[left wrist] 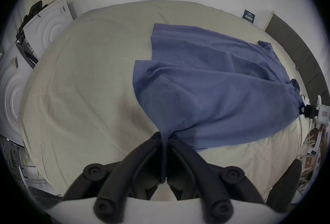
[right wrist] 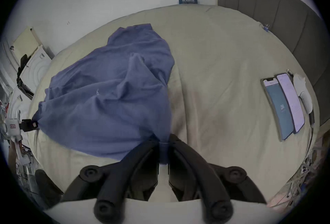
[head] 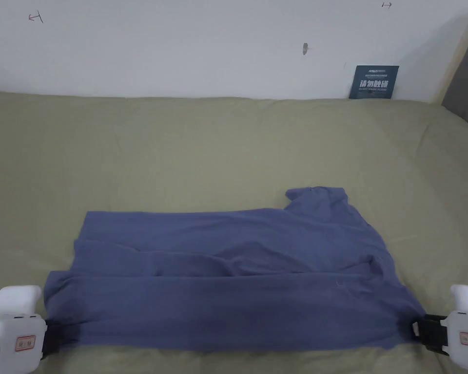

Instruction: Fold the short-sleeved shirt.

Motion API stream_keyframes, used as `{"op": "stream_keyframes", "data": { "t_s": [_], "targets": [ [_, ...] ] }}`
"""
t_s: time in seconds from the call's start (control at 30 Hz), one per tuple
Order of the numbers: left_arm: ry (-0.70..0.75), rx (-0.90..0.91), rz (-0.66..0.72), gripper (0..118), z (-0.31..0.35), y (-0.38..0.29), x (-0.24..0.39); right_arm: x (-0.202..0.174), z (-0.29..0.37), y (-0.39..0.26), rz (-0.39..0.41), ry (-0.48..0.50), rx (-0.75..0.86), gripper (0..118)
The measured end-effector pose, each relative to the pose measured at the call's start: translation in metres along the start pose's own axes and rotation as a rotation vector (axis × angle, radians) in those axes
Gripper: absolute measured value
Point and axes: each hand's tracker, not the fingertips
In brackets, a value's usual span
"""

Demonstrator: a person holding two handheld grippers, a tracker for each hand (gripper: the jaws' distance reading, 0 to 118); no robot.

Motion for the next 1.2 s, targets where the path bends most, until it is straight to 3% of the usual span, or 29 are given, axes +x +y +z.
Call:
{"op": "stream_keyframes", "data": {
  "t_s": [0.23,0.5,0.83,0.87,0.93,0.97,1.0,1.03,1.1,1.2],
  "targets": [
    [-0.018,0.026,-0.009,4,0.036,-0.017,-0.009,0.007,0.058,-0.022,-0.021,0.004,0.054,8],
    [-0.031,0.012,0.0,4,0.079,-0.082,-0.034,0.015,0.108,-0.088,-0.051,0.036,0.04,8],
    [-0.046,-0.029,0.069,5,0.08,-0.123,-0.064,0.004,0.104,-0.128,-0.057,0.051,-0.016,10],
    [-0.06,-0.025,0.065,14,0.077,-0.122,-0.064,0.004,0.102,-0.127,-0.069,0.058,-0.018,22],
    [-0.082,-0.017,0.049,95,0.071,-0.122,-0.065,0.003,0.1,-0.125,-0.077,0.06,-0.019,104],
    [-0.062,-0.019,0.044,111,0.068,-0.122,-0.066,0.002,0.098,-0.122,-0.07,0.046,-0.026,118],
    [-0.037,-0.024,0.043,114,0.067,-0.12,-0.067,0.003,0.097,-0.12,-0.058,0.037,-0.033,117],
    [-0.031,-0.006,0.045,114,0.072,-0.117,-0.07,0.004,0.105,-0.114,-0.045,0.011,0.062,117],
    [-0.021,0.028,0.062,114,0.085,-0.106,-0.073,0.002,0.106,-0.1,-0.053,0.04,0.003,108],
    [-0.003,0.114,0.085,112,0.093,-0.072,-0.076,-0.007,0.108,-0.075,-0.057,0.057,0.054,110]
  ]
}}
